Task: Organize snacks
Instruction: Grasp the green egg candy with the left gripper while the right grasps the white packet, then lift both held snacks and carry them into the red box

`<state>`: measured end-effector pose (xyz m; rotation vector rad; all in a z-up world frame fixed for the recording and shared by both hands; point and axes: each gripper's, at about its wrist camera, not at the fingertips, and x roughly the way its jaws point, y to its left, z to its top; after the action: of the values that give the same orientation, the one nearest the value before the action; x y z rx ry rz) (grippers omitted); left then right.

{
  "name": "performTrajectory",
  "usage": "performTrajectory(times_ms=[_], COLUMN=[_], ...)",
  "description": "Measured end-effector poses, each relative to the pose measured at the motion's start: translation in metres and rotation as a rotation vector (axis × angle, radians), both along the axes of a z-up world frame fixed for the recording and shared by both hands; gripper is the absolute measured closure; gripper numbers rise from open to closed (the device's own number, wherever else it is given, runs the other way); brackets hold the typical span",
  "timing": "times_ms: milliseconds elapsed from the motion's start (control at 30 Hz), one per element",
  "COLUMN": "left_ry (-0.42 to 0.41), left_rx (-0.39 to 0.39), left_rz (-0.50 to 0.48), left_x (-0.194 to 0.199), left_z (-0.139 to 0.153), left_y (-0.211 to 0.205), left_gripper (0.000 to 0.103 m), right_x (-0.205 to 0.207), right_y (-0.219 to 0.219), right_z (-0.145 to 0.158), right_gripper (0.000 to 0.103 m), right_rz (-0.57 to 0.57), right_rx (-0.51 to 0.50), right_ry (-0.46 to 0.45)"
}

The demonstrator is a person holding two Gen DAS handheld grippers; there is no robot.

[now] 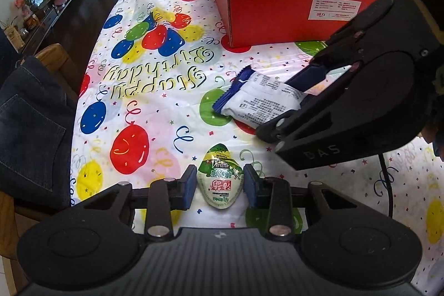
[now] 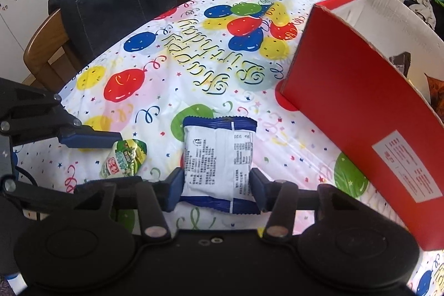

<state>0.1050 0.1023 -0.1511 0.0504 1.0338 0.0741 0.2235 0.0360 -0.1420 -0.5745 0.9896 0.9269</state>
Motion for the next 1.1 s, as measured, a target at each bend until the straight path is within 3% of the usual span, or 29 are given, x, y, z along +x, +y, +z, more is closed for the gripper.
performTrajectory(times_ms=[267,633,1100], left_ry=[0.024,-0.005,-0.098], left_rx=[-0.083,-0.153,-0.153], left_rz=[0.077,0.122,0.044], left_x=[-0.005,-0.019,-0.015], left_z=[0.003,0.028,0.089], left_y=[0.009,0.007,-0.026], left_gripper=[0.068,0.068,0.068], right_x=[0.004,-0.005,-0.021], right_y=[-0.035,-0.105,-0.163], right_z=[0.012,0.039,0.100], right_gripper=[0.054,0.054,0.054], right_rz=[-0.156,-0.351,-0.422], right_rx=[0.068,0.185,0.313], right_ry=[0.058,0.106,-0.011])
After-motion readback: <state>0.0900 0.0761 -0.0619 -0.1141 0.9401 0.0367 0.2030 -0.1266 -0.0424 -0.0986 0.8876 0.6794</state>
